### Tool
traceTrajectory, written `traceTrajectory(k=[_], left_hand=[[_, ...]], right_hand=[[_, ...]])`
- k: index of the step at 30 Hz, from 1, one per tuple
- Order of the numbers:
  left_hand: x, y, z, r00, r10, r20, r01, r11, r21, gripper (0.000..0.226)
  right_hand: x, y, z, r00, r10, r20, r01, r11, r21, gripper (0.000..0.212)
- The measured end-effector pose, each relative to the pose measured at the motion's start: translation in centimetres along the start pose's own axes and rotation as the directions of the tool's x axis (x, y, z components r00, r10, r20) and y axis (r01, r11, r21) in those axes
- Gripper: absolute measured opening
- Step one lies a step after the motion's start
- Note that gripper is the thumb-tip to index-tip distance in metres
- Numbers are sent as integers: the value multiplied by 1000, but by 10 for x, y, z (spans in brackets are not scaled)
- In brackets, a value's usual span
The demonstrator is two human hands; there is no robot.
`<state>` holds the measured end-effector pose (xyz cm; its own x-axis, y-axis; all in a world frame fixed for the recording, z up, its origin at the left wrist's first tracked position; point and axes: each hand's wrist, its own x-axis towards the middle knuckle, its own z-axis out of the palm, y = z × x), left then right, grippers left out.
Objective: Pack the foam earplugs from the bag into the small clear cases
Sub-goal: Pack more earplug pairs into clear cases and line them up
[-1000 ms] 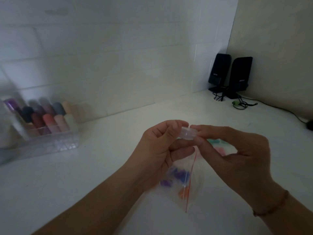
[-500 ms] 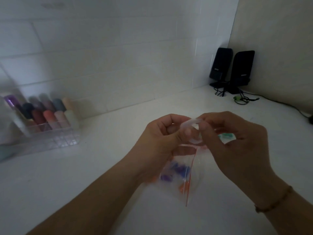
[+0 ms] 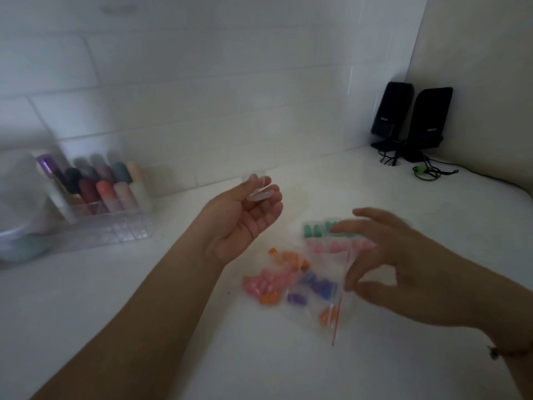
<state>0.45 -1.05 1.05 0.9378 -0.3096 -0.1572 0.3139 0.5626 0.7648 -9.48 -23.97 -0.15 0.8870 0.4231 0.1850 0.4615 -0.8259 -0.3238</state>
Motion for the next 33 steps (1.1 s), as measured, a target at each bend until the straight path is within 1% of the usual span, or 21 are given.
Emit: traceTrajectory(k=[1, 2, 3, 6, 9, 11, 14, 17, 18, 21, 22, 24, 26, 28, 31, 33], left_hand=[[1, -1, -1, 1000, -13, -21, 12, 999, -31, 18], [2, -2, -2, 999, -21, -35, 19, 998, -54, 16], [2, -3, -1, 999, -24, -43, 21, 997, -72, 15], [3, -6, 0, 998, -22, -61, 17, 996, -87, 17], [3, -5, 0, 997, -10, -82, 7, 1000, -29, 18], [2, -4, 1, 997, -25, -74, 25, 1000, -1, 17], [0, -1, 1, 998, -40, -49, 42, 999, 28, 14], [-3, -1, 1, 999, -43, -7, 43, 997, 69, 10], [-4, -1, 1, 999, -47, 11, 46, 996, 79, 9], [-4, -1, 3, 999, -40, 37, 36, 994, 104, 11], [-4, -1, 3, 998, -35, 43, 31, 994, 104, 12], [-3, -2, 3, 998, -36, 60, 30, 994, 104, 16], [-3, -3, 2, 996, -47, 75, 37, 992, 118, 22], [-3, -3, 1, 994, -58, 91, 46, 991, 128, 25], [-3, -2, 0, 991, -70, 117, 57, 992, 110, 24], [-4, 0, 1, 989, -54, 135, 41, 995, 96, 22]], right_hand=[[0, 0, 4, 997, -21, 75, 23, 999, -27, 31], [1, -2, 8, 994, -40, 104, 43, 999, -27, 34], [3, -5, 12, 994, -54, 95, 55, 998, -10, 36], [9, -12, 23, 994, -101, -33, 102, 994, 27, 32], [16, -16, 33, 985, -71, -157, 83, 994, 73, 21], [20, -18, 40, 976, -55, -212, 68, 996, 55, 21], [24, -23, 49, 970, -34, -241, 35, 999, -1, 24], [30, -25, 57, 968, 9, -250, -29, 997, -73, 21], [32, -25, 60, 967, 23, -252, -47, 995, -90, 25], [38, -28, 63, 969, 78, -235, -99, 992, -79, 49], [39, -29, 63, 968, 88, -237, -109, 991, -79, 51], [39, -30, 64, 959, 74, -275, -98, 993, -73, 45], [39, -30, 64, 944, 35, -327, -62, 995, -72, 36], [37, -30, 61, 936, -6, -352, -16, 998, -60, 31], [31, -30, 47, 945, -36, -324, 42, 999, 12, 26], [24, -27, 30, 958, -12, -287, 36, 996, 77, 23]])
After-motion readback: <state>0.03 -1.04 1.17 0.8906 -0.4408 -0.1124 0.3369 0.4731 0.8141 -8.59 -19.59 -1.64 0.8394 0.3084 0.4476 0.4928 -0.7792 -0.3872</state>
